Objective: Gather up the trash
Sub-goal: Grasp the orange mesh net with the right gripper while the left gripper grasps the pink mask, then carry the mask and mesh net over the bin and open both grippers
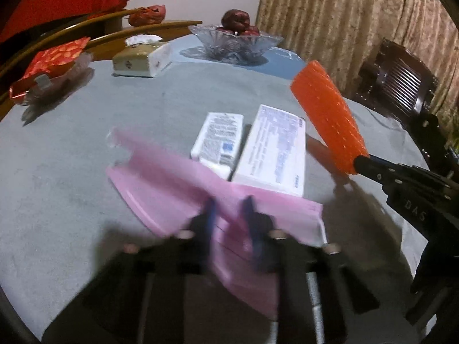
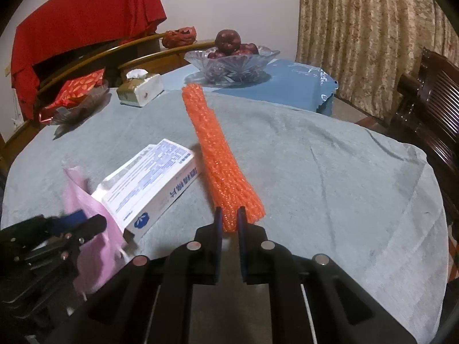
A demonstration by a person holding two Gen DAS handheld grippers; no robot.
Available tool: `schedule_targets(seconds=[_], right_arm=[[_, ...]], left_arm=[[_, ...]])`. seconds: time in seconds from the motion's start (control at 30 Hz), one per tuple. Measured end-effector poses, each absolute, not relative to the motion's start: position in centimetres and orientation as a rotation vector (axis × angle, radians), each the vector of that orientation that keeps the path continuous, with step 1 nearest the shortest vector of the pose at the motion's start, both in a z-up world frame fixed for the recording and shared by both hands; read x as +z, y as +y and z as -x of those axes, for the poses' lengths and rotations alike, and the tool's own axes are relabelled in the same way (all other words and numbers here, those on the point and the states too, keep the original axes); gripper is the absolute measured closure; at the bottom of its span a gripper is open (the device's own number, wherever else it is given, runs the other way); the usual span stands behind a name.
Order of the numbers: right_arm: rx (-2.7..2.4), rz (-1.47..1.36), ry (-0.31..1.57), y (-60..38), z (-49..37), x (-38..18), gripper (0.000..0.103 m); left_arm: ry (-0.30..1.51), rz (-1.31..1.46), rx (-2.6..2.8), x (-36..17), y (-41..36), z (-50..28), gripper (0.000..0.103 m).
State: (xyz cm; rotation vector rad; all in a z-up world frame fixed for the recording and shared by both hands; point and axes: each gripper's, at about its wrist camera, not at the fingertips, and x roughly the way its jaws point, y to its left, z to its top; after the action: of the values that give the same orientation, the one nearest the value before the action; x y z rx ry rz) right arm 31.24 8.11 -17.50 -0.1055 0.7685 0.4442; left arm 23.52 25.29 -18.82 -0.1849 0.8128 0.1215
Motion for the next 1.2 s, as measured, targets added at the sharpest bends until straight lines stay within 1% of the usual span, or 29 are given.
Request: schedule_targets(seconds=[0.03, 0.13, 0.33, 0.57, 0.9, 1.2], right_arm=[[0.444, 0.103, 0.768, 8.0, -31.1, -17.5, 0.093], [0.444, 0.103, 0.767, 7.8, -30.6, -17.3, 0.093], [0.444, 0.103, 0.749, 7.2, -29.5, -16.3, 0.093], [0.442, 0.071, 0.714, 6.0, -27.3, -14.1, 0.093], [0.414, 0.044, 0.653, 3.0, -24.4, -10.2, 0.093], [0.350, 0.025, 0.614, -0.8, -22.5, -7.5, 0.093]], left_arm=[[0.814, 0.184, 0.118, -18.8, 25.2, -23.5, 0.101], [0.801, 0.196, 0.120, -18.6, 25.4, -23.2, 0.102], [0.757, 0.176, 0.128, -17.2, 25.2, -21.8, 0.102], [0.724, 0.152, 0.120, -14.2, 23.7, -20.5, 0.102], [0.639, 0.074, 0.072, -9.4, 19.2, -19.3, 0.102], [0.588, 0.051, 0.013, -6.5, 15.1, -18.4, 0.102]])
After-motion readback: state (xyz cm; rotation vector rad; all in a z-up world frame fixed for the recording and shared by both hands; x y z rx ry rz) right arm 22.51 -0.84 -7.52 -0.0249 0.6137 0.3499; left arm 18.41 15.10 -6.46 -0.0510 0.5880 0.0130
